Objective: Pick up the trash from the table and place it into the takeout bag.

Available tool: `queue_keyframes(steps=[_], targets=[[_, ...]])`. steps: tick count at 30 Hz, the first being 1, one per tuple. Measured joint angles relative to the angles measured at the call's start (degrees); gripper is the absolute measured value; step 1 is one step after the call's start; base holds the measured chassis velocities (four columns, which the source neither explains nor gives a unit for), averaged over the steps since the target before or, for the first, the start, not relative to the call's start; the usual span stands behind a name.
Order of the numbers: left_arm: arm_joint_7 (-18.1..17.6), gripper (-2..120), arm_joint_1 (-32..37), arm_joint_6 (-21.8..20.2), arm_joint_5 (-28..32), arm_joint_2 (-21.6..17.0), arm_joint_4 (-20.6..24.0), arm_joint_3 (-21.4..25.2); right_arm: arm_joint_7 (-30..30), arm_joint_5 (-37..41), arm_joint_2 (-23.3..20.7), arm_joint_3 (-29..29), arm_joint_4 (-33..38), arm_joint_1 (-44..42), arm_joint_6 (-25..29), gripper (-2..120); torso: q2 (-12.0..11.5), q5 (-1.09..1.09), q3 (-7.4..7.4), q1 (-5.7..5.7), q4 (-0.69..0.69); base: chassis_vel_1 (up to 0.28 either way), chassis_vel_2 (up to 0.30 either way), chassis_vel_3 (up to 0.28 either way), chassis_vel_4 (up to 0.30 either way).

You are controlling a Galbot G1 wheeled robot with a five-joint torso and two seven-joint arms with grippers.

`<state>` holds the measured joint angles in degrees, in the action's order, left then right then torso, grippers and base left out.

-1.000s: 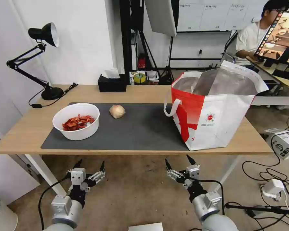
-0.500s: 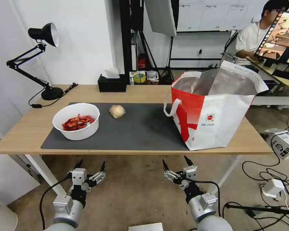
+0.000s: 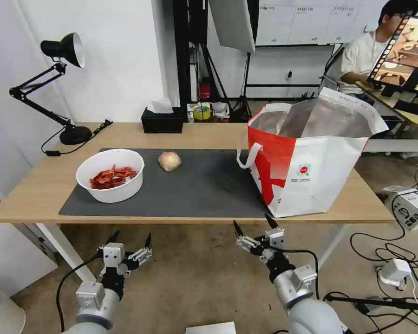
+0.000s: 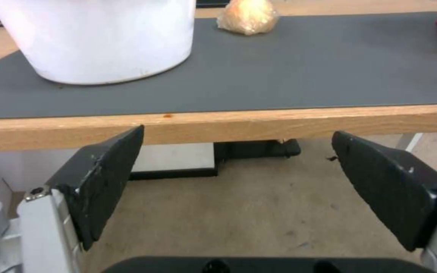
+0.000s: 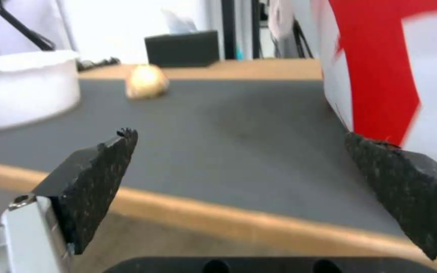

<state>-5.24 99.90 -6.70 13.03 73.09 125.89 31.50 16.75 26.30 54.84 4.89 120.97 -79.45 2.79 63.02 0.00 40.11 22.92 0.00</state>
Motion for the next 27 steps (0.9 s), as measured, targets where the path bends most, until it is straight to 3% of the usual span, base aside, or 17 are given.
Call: queue_keyframes(steps=[13, 21, 27], targets=[[-0.03, 100, -0.08, 0.06, 0.06, 0.25, -0.22, 0.07, -6.54, 12.97, -4.41, -1.02, 0.41, 13.41, -2.90, 100, 0.00, 0.00, 0.00, 0.00, 0.00, 0.000, 0.000, 0.000, 0.000], [-0.02, 100, -0.45, 0.18, 0.38, 0.08, -1.05, 0.35, -7.26, 16.70, -5.85, -6.55, -3.10, 23.95, -4.87, 100, 0.00, 0.00, 0.01, 0.00, 0.00, 0.000, 0.000, 0.000, 0.000], [0.03, 100, -0.95, 0.46, 1.77, 0.10, -1.62, 0.46, -5.32, 19.12, -3.25, -14.59, -7.85, 34.33, -7.93, 100, 0.00, 0.00, 0.01, 0.00, 0.00, 0.000, 0.000, 0.000, 0.000]])
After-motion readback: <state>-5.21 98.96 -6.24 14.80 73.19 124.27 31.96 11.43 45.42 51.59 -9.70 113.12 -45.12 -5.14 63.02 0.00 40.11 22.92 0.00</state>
